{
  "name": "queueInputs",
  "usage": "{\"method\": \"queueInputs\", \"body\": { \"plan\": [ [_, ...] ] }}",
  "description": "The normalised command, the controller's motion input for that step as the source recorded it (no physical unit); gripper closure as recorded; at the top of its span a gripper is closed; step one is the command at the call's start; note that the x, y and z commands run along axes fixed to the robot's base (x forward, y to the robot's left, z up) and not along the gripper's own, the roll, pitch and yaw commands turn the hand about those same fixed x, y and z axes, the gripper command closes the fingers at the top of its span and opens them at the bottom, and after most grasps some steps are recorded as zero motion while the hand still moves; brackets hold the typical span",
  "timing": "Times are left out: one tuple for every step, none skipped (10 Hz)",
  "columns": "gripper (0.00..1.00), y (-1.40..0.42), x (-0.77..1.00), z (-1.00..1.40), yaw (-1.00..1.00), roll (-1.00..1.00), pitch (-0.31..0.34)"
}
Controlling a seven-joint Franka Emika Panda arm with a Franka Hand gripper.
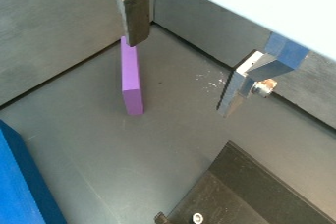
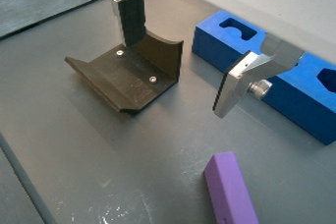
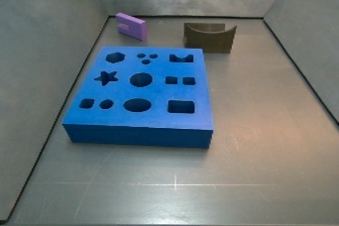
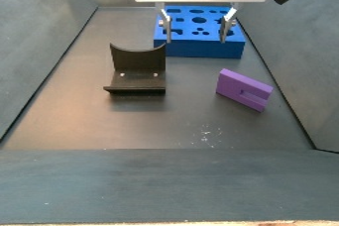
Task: Pick up the double-square object. Move up. Place the double-square object on the fixture. Regrasp the double-square object. Move to above the board. Insert the double-square object.
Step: Pick up the double-square object.
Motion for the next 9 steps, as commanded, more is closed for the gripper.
{"method": "queueInputs", "body": {
  "plan": [
    [0.00,-0.01,0.01,0.00,0.12,0.00,0.000],
    [0.00,-0.04,0.00,-0.14,0.51,0.00,0.000],
    [0.00,0.00,-0.07,-0.41,1.00,0.00,-0.120],
    [0.00,0.00,-0.02,-0.48,1.00,0.00,-0.109],
    [0.00,0.00,-0.05,-0.56,1.00,0.00,-0.120],
    [0.00,0.02,-0.07,-0.63,1.00,0.00,-0.111],
    [0.00,0.07,-0.06,-0.54,1.00,0.00,-0.074],
    [0.00,0.00,-0.17,-0.27,1.00,0.05,-0.103],
    [0.00,0.04,-0.30,-0.17,0.87,0.02,-0.109]
  ]
}}
